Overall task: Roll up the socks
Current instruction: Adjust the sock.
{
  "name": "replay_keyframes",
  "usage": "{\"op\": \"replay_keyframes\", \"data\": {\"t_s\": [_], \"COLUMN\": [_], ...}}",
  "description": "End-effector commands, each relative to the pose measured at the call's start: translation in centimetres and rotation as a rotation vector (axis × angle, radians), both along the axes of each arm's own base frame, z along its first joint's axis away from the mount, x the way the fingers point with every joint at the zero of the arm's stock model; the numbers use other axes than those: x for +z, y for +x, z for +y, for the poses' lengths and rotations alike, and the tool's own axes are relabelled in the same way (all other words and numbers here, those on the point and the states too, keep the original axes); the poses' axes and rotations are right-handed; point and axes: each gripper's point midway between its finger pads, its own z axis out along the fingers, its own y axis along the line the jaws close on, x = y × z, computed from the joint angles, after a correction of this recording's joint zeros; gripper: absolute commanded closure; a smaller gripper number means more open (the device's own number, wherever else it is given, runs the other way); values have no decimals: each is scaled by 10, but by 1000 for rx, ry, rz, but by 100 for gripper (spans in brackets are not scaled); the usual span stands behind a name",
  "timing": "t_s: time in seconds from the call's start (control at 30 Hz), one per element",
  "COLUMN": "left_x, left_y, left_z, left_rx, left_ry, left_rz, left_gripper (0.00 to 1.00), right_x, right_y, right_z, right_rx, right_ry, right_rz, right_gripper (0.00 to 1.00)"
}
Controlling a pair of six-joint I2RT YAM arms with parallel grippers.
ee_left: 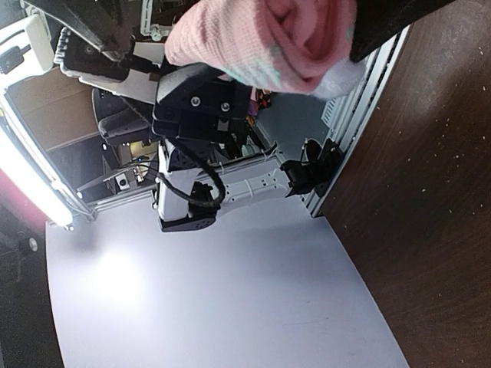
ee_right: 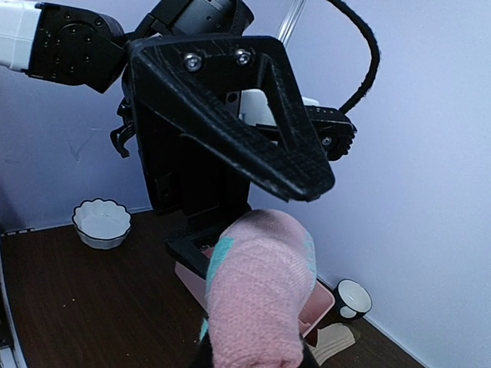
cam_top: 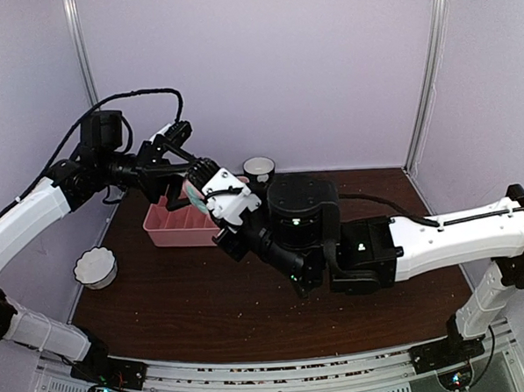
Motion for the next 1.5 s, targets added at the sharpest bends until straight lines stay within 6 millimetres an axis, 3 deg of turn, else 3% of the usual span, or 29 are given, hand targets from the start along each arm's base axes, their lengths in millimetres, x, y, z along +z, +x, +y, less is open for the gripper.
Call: {"op": "replay_keyframes", "data": {"t_s": [0.0,0.17,0.33,0.47,0.8,0.97,1.27,1.47], "left_x": [8,-15,-13,-11,-10,3,8,18], "left_y": [-7,-1,-1,2,5,5,6,4], "left_z": [8,20,21,18,17,19,24,24], "left_rx": [-12,57,57,58,67,68,74,56], "left_ry": [-48,-4,-12,-11,-22,-50,-63,-86], "left_rz": [10,41,48,43,59,30,-40,-129], "left_gripper": [2,2,2,2,2,2,2,4], "right_x": [29,35,33,34,28,23,10,6], "right_y": [5,14,26,28,17,10,7,24], "right_z": [-12,-35,-45,-34,20,37,36,19], "right_rx": [-107,-175,-192,-182,-78,-33,17,53], "right_ry": [-11,-76,-102,-107,-24,-9,71,223], "right_rz": [-88,-147,-152,-157,-122,-102,3,149], "right_gripper": [100,100,100,100,100,100,100,100]}}
